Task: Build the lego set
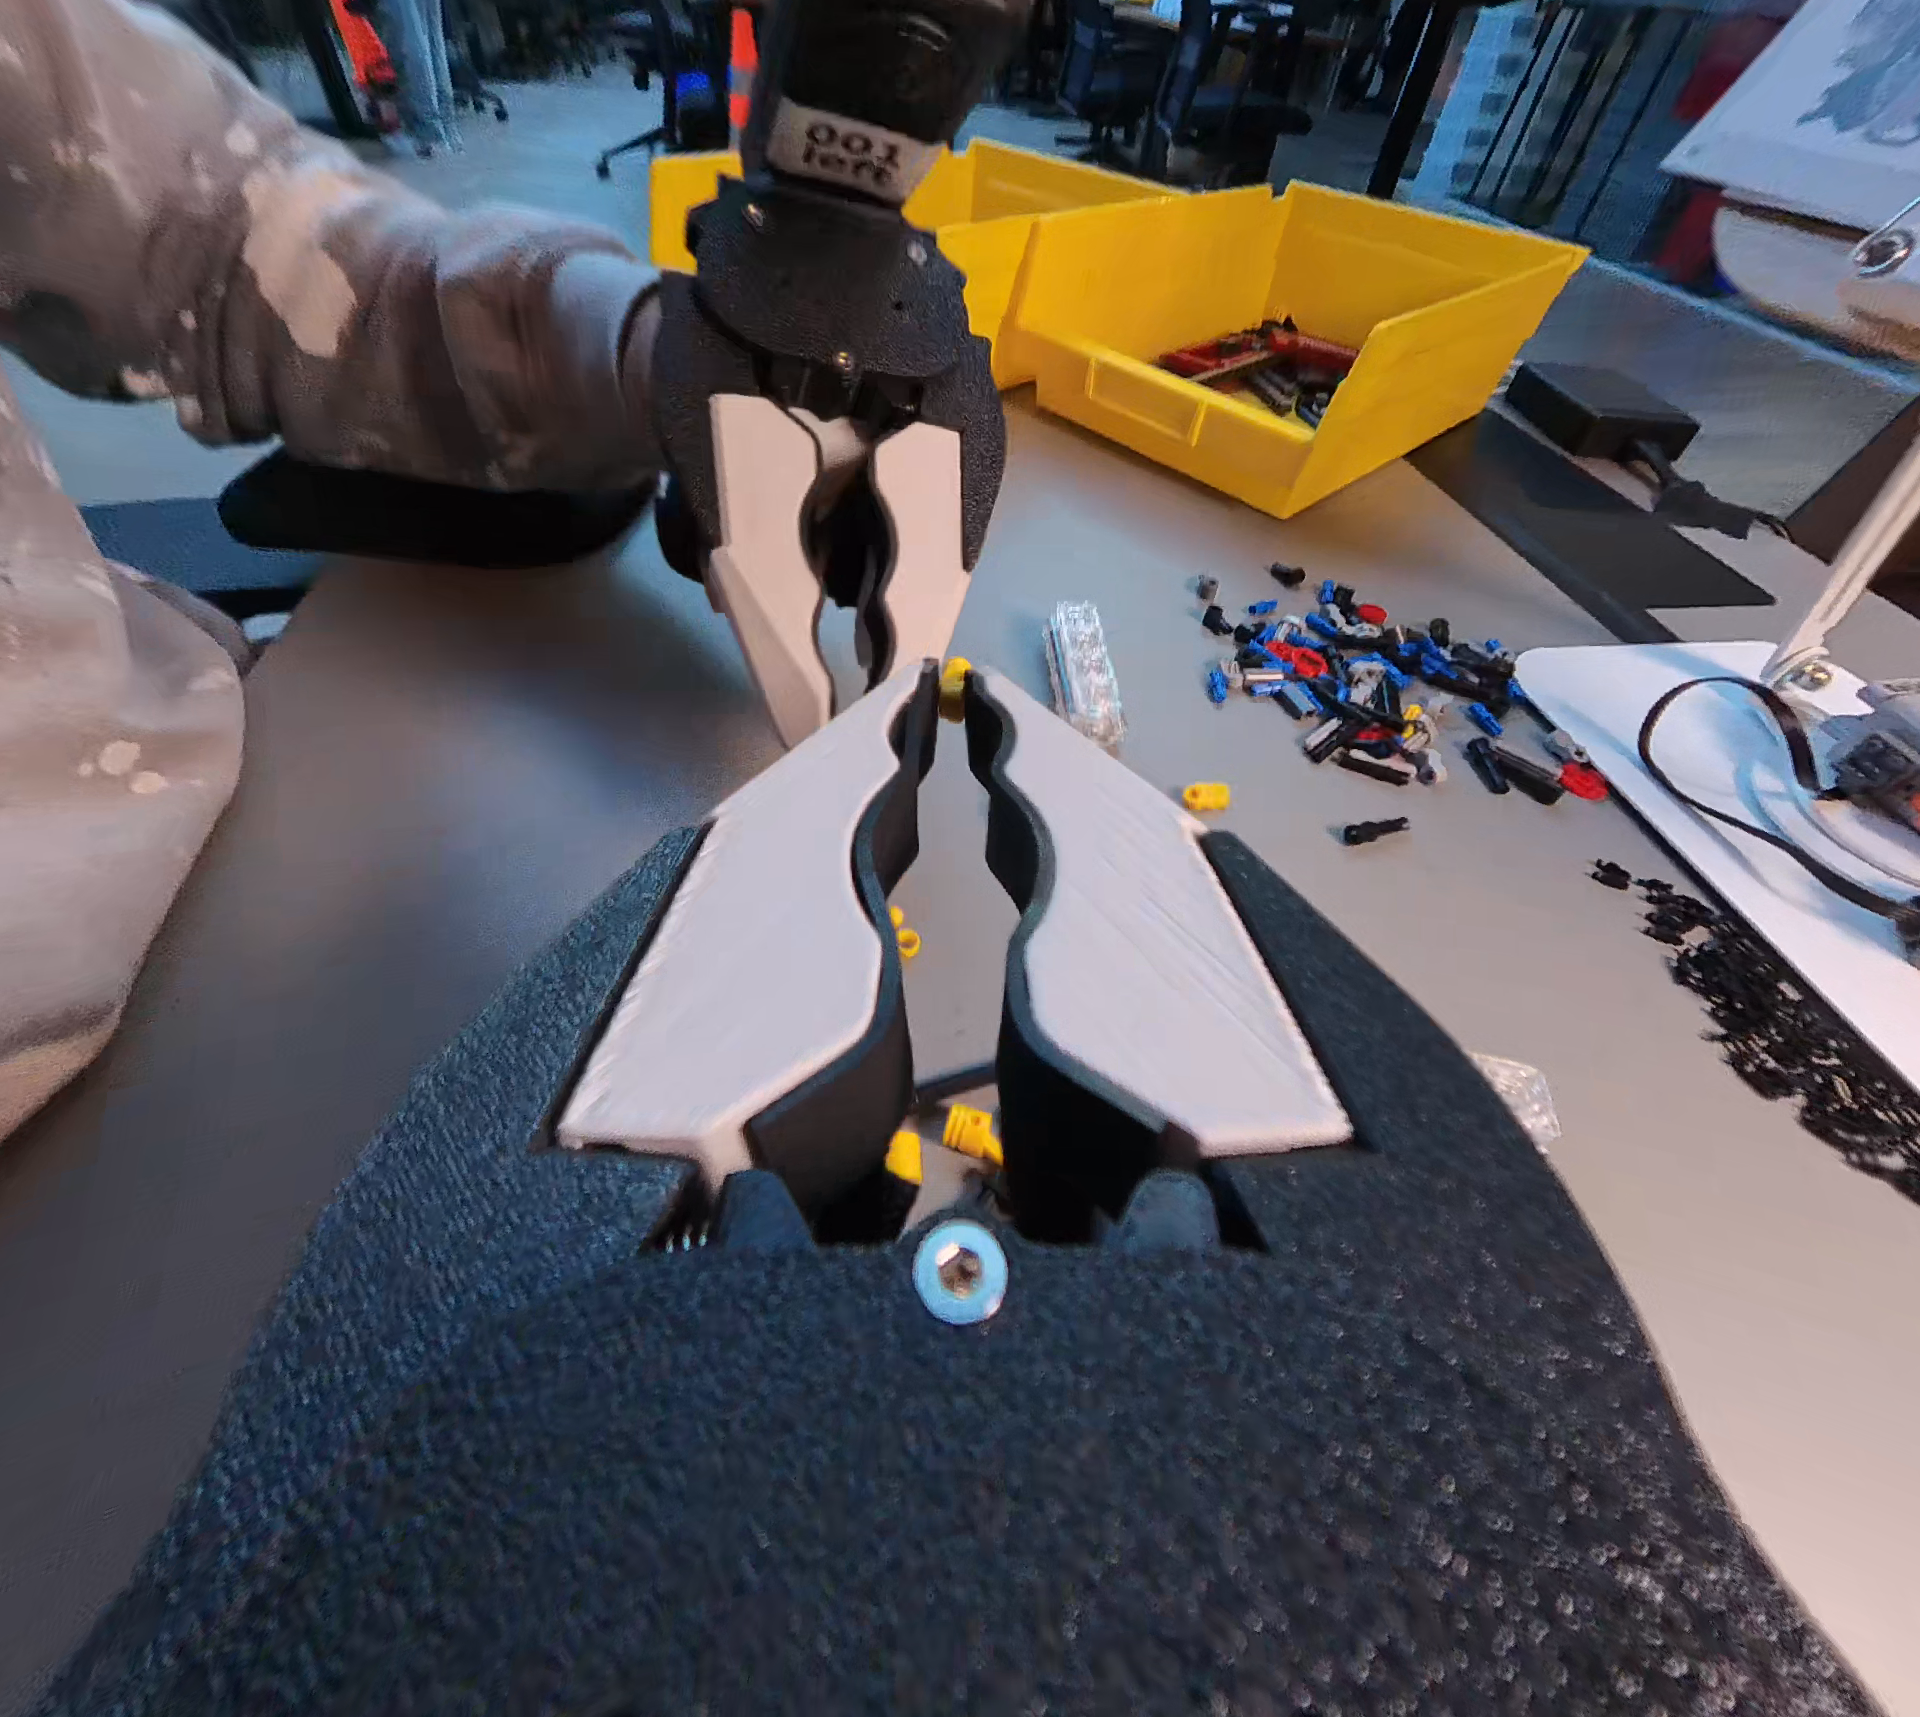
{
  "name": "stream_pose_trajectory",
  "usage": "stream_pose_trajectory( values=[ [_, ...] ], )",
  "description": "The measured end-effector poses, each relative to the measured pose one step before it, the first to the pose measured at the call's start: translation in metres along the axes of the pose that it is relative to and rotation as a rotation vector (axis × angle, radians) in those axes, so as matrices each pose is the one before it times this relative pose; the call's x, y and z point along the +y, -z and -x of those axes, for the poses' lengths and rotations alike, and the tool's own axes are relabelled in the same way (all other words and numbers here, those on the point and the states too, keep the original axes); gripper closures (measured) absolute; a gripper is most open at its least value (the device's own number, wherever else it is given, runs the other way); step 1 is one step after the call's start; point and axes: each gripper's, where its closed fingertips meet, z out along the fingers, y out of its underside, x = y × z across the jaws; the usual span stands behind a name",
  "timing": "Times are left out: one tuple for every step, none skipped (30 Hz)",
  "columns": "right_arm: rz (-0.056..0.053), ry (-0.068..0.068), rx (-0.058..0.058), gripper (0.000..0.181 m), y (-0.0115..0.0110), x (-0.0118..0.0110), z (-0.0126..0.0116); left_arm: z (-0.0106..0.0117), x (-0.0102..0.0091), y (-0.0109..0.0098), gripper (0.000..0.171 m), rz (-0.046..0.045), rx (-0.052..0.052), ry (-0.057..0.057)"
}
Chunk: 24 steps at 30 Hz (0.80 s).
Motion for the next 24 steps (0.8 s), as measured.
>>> stream_pose_trajectory(
  values=[
    [-0.037, -0.0132, 0.0037, 0.177, 0.00235, -0.00673, -0.00119, 0.00197, -0.01662, 0.01039, 0.162, -0.15318, 0.0304, 0.0745],
    [-0.0315, -0.0156, 0.0083, 0.177, 0.00179, -0.00586, -0.00178, 0.00222, -0.01595, 0.00972, 0.162, -0.14111, 0.0276, 0.0708],
    [-0.0331, -0.0173, -0.0002, 0.177, 0.00126, -0.0063, -0.00027, 0.00079, -0.01441, 0.00849, 0.162, -0.12627, 0.0338, 0.0565],
    [-0.0353, -0.0176, -0.0047, 0.178, 0.00081, -0.00669, 0.00097, -0.0028, -0.01247, 0.0073, 0.163, -0.10489, 0.0501, 0.0496],
    [-0.031, -0.014, -0.0062, 0.178, 0.0001, -0.00596, 0.00168, -0.00413, -0.00987, 0.00582, 0.163, -0.07758, 0.0486, 0.0469],
    [-0.0267, -0.0106, -0.0087, 0.178, -0.00059, -0.00514, 0.00251, -0.00538, -0.00682, 0.00437, 0.163, -0.05221, 0.0464, 0.0261],
    [-0.0228, -0.009, -0.0085, 0.177, -0.00102, -0.0044, 0.00283, -0.00345, -0.0037, 0.0032, 0.163, -0.03402, 0.0287, 0.0104],
    [-0.0164, -0.0068, -0.0097, 0.178, -0.00158, -0.00326, 0.00329, -0.00181, -0.0012, 0.00184, 0.163, -0.02134, 0.021, 0.0118],
    [-0.0079, -0.0011, -0.0094, 0.177, -0.002, -0.00188, 0.00328, -0.00219, -0.00046, 0.00047, 0.163, -0.02037, 0.0264, 0.0195],
    [-0.0005, 0.0031, -0.0067, 0.178, -0.00216, -0.00058, 0.003, -0.00105, -0.00074, -0.00053, 0.163, -0.02225, 0.0181, 0.0187],
    [0.0025, 0.0031, -0.0083, 0.178, -0.00229, 0.00024, 0.00298, -0.00132, 0.00026, -0.00161, 0.163, -0.01122, 0.0153, 0.0128],
    [0.002, 0.0013, -0.0066, 0.178, -0.00206, 0.00063, 0.0024, -0.00095, 0.00141, -0.0021, 0.163, -0.00028, 0.0084, 0.0027],
    [-0.0014, -0.0012, -0.0058, 0.178, -0.00154, 0.00039, 0.00175, -0.00053, 0.00192, -0.00215, 0.163, 0.0047, 0.0029, -0.0031],
    [-0.0005, -0.0049, -0.0049, 0.178, -0.00111, 0.00058, 0.00115, -0.00112, 0.002, -0.00204, 0.163, 0.00664, 0.0076, -0.0003],
    [0.0032, -0.0027, -0.0015, 0.178, -0.00096, 0.0013, 0.00025, -0.00119, 0.00141, -0.00159, 0.163, 0.00213, 0.0084, 0.003],
    [0.0103, -0.0003, -0.0043, 0.178, -0.00105, 0.00263, 0.00067, -0.00038, 0.0005, -0.00125, 0.163, -0.00372, 0.0024, 0.0025],
    [0.0082, 0.0011, -0.0052, 0.178, -0.00102, 0.00241, 0.00075, -0.00021, 0.00098, -0.00116, 0.163, 0.00122, 0.0025, 0.0035],
    [-0.0004, -0.0044, -0.0046, 0.178, -0.00078, 0.00105, 0.00073, 0.00044, 0.00141, -0.00112, 0.163, 0.00505, -0.002, -0.0007],
    [-0.0015, -0.007, -0.0019, 0.178, -0.00077, 0.00078, 0.00003, 0.0, 0.00079, -0.00123, 0.163, 0.00097, -0.0011, -0.0043],
    [0.0029, -0.0007, 0.0036, 0.178, -0.00052, 0.00122, -0.00078, -0.00238, 0.00065, -0.00154, 0.163, 0.00217, 0.0146, 0.0022],
    [0.0082, -0.0001, -0.0005, 0.178, -0.00034, 0.00185, -0.00031, -0.00184, 0.00065, -0.00187, 0.163, 0.00185, 0.0103, 0.0019],
    [-0.0012, -0.0017, 0.0024, 0.178, -0.00002, 0.00061, -0.00066, -0.00053, 0.00114, -0.00194, 0.163, 0.00342, 0.0015, -0.0028],
    [-0.0112, -0.0073, -0.0025, 0.178, 0.00066, -0.00125, -0.00013, -0.00024, 0.00028, -0.0015, 0.163, -0.00227, -0.0004, -0.0005],
    [-0.0013, -0.0069, -0.001, 0.178, 0.00033, -0.00025, -0.0005, -0.00018, -0.00132, -0.00076, 0.163, -0.01149, -0.0012, 0.004]
  ],
)
